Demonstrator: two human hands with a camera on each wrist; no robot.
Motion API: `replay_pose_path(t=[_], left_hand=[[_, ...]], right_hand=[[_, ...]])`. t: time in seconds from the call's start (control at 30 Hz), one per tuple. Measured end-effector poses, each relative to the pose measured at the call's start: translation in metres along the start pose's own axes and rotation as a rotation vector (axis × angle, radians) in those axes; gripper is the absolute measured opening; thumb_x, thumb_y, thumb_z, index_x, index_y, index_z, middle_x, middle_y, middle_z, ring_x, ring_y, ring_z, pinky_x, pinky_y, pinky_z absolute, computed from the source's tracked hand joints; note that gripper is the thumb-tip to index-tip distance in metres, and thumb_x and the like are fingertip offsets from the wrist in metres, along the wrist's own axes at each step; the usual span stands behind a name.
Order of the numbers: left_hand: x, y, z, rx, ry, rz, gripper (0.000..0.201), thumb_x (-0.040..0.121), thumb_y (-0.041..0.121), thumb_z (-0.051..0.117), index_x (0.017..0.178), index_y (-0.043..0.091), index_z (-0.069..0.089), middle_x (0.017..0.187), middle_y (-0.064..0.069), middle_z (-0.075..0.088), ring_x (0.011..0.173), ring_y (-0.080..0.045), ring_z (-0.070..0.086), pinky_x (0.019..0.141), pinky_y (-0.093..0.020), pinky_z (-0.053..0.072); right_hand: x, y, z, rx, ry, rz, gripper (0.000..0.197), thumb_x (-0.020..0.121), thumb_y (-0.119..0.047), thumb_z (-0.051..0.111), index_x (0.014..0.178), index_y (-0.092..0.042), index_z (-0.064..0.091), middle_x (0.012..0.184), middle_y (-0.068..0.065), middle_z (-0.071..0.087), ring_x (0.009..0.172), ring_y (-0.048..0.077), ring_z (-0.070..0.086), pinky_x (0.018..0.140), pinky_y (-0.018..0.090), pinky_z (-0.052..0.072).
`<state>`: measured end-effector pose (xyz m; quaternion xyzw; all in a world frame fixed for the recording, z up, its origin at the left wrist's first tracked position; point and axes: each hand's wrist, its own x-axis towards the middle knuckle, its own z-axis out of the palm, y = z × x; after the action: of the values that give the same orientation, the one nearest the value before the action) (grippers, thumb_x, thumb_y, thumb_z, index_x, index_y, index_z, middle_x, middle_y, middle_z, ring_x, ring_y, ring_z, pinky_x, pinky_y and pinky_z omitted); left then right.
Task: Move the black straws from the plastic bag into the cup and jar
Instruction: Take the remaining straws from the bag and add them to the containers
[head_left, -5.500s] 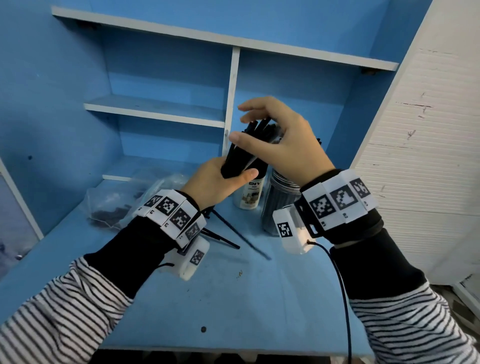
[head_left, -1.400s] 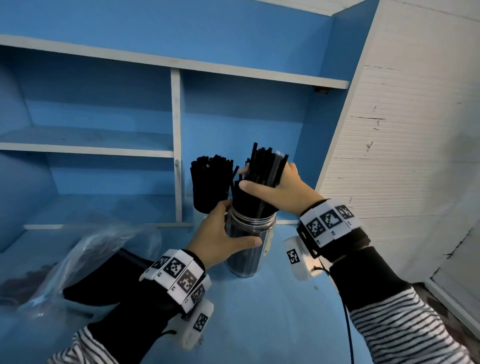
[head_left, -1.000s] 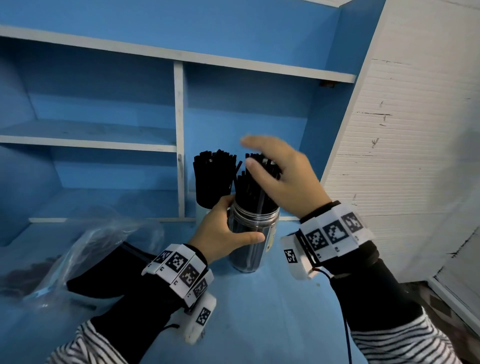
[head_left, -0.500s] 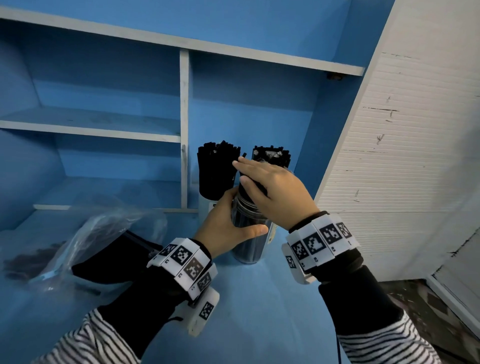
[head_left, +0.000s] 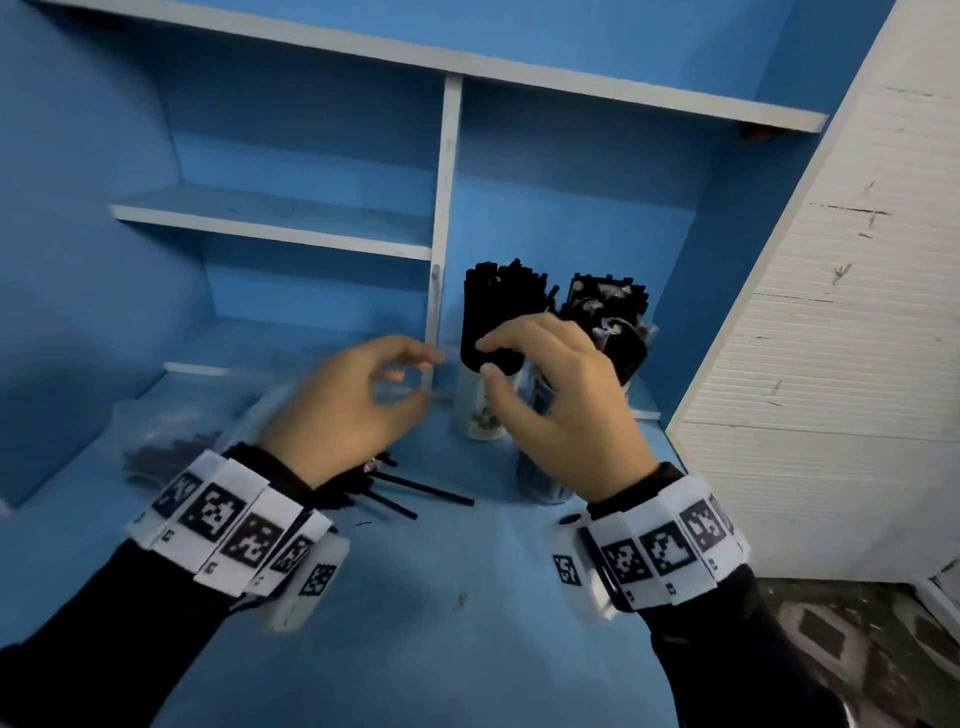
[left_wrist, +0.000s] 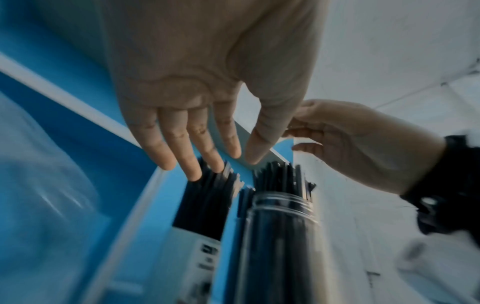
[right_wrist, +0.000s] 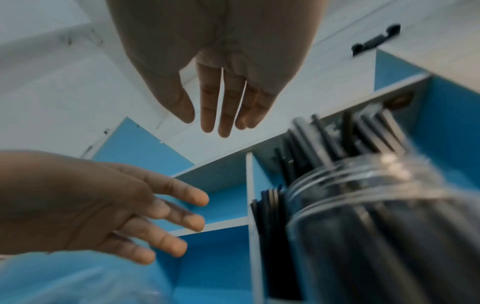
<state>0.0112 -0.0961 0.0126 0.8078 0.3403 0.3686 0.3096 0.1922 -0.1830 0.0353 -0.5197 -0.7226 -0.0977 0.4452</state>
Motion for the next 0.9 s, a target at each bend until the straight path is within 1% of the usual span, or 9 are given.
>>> replay_pose_path(t=[0.07, 0.13, 0.27, 0.33, 0.4, 0.53, 0.7, 0.8, 0.9], left_hand=[[-0.008, -0.006, -0.025, 0.126, 0.042, 0.001, 0.032, 0.084, 0.013, 0.07, 0.105, 0.035, 0.065, 0.111, 0.018, 0.065, 0.104, -0.004, 0.059, 0.09, -0.004, 0.036], [-0.015, -0.012, -0.048, 0.223, 0.055, -0.016, 0.028, 0.079, 0.026, 0.071, 0.102, 0.041, 0.064, 0.112, 0.012, 0.065, 0.106, -0.008, 0.058, 0.096, -0.017, 0.038], [-0.027, -0.039, -0.077, 0.343, -0.122, -0.18, 0.033, 0.062, 0.054, 0.058, 0.094, 0.06, 0.057, 0.117, 0.003, 0.063, 0.114, -0.015, 0.055, 0.098, -0.028, 0.039], [-0.032, -0.049, -0.08, 0.339, -0.195, -0.222, 0.04, 0.067, 0.044, 0.062, 0.093, 0.073, 0.051, 0.12, 0.001, 0.063, 0.112, -0.02, 0.058, 0.099, -0.034, 0.044], [-0.034, -0.058, -0.08, 0.289, -0.181, -0.225, 0.055, 0.077, 0.02, 0.069, 0.096, 0.07, 0.054, 0.121, 0.005, 0.064, 0.111, -0.018, 0.059, 0.098, -0.032, 0.045], [-0.037, -0.076, -0.08, 0.259, -0.087, -0.218, 0.052, 0.083, 0.002, 0.063, 0.1, 0.051, 0.065, 0.125, 0.01, 0.063, 0.116, -0.013, 0.057, 0.099, -0.031, 0.044], [-0.038, -0.078, -0.079, 0.141, 0.0, -0.186, 0.051, 0.086, 0.004, 0.065, 0.102, 0.052, 0.066, 0.125, 0.015, 0.062, 0.116, -0.007, 0.056, 0.096, -0.027, 0.046], [-0.036, -0.078, -0.075, 0.119, -0.005, -0.176, 0.053, 0.086, 0.005, 0.065, 0.103, 0.054, 0.065, 0.126, 0.016, 0.062, 0.121, -0.008, 0.054, 0.104, -0.033, 0.044], [-0.034, -0.078, -0.072, 0.117, 0.008, -0.184, 0.051, 0.085, 0.004, 0.064, 0.109, 0.049, 0.066, 0.124, 0.017, 0.063, 0.12, -0.007, 0.055, 0.102, -0.025, 0.041]], right_hand=[[-0.009, -0.002, 0.018, 0.071, -0.209, 0.116, 0.02, 0.091, -0.022, 0.06, 0.108, -0.014, 0.065, 0.108, -0.002, 0.063, 0.101, 0.012, 0.054, 0.086, 0.02, 0.041], [-0.016, 0.003, 0.038, 0.036, -0.488, 0.251, 0.03, 0.091, -0.029, 0.061, 0.119, -0.017, 0.06, 0.119, -0.002, 0.06, 0.11, 0.012, 0.052, 0.091, 0.019, 0.04], [-0.026, 0.017, 0.073, -0.101, -0.85, 0.396, 0.042, 0.09, -0.032, 0.062, 0.128, -0.017, 0.051, 0.131, 0.002, 0.054, 0.119, 0.02, 0.051, 0.099, 0.034, 0.045], [-0.028, 0.019, 0.086, -0.13, -0.954, 0.429, 0.04, 0.089, -0.029, 0.063, 0.124, -0.016, 0.05, 0.127, 0.005, 0.055, 0.113, 0.025, 0.055, 0.093, 0.036, 0.048], [-0.028, 0.019, 0.095, -0.176, -1.006, 0.434, 0.036, 0.088, -0.024, 0.064, 0.119, -0.016, 0.048, 0.121, 0.006, 0.058, 0.105, 0.027, 0.057, 0.084, 0.035, 0.05], [-0.024, 0.017, 0.105, -0.213, -0.927, 0.39, 0.022, 0.083, -0.009, 0.056, 0.096, -0.024, 0.046, 0.101, 0.003, 0.065, 0.088, 0.027, 0.061, 0.075, 0.037, 0.054], [-0.014, 0.004, 0.111, 0.14, -0.62, 0.29, 0.011, 0.085, -0.007, 0.065, 0.085, -0.018, 0.062, 0.085, -0.004, 0.063, 0.077, 0.014, 0.058, 0.069, 0.015, 0.044], [-0.005, -0.005, 0.123, 0.231, -0.483, 0.29, 0.009, 0.085, -0.006, 0.066, 0.089, -0.012, 0.071, 0.084, -0.008, 0.065, 0.082, 0.008, 0.06, 0.076, 0.004, 0.042], [0.006, -0.01, 0.138, 0.227, -0.522, 0.307, 0.017, 0.088, -0.012, 0.066, 0.104, -0.011, 0.072, 0.102, -0.002, 0.07, 0.098, 0.012, 0.062, 0.093, 0.017, 0.045]])
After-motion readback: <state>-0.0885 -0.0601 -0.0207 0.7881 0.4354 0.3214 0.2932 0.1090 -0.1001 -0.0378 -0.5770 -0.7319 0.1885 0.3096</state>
